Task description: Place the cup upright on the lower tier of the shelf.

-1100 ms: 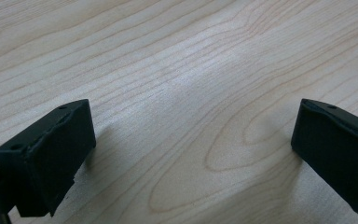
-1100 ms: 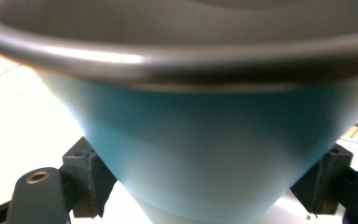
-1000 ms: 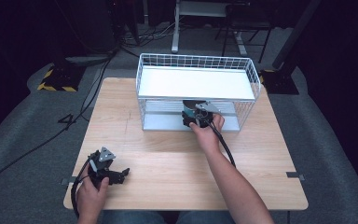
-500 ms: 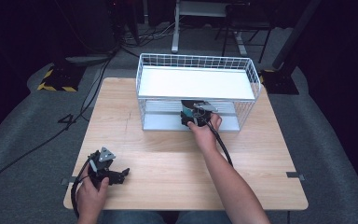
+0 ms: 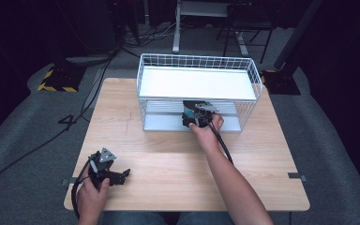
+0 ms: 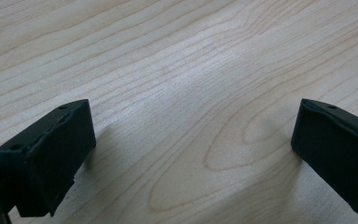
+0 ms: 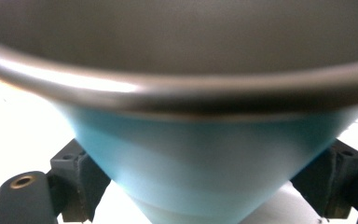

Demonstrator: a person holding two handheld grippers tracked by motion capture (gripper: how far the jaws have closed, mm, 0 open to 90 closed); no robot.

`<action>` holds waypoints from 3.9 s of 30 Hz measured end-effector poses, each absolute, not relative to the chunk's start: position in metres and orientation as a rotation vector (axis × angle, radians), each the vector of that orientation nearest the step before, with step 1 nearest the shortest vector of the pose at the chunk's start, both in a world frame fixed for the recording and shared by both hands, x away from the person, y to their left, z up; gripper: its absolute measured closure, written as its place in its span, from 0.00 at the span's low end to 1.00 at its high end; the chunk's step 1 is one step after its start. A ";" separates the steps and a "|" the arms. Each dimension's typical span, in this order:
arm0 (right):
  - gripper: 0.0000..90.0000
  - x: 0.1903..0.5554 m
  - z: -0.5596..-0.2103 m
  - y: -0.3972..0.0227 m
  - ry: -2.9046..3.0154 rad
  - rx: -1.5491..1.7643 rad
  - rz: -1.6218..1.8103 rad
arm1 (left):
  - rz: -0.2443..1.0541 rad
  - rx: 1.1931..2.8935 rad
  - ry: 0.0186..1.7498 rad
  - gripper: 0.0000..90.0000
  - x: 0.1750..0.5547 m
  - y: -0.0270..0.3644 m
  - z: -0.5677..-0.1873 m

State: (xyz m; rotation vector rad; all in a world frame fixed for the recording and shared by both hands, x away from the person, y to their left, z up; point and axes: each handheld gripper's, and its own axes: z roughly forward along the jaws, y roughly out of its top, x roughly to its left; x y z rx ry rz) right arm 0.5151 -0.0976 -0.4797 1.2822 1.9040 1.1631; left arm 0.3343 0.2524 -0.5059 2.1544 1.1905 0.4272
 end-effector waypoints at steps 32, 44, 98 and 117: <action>0.18 0.443 -0.444 -0.149 2.064 1.163 1.219 | 0.427 2.151 1.195 0.00 0.334 0.252 -0.506; 0.18 0.407 -0.431 -0.184 2.153 1.093 1.265 | 0.427 2.153 1.192 0.00 0.334 0.252 -0.506; 0.20 0.349 -0.491 -0.336 2.272 1.254 1.083 | 0.421 2.155 1.187 0.00 0.337 0.252 -0.506; 0.17 0.351 -0.504 -0.337 2.283 1.196 0.997 | 0.422 2.154 1.188 0.00 0.337 0.252 -0.506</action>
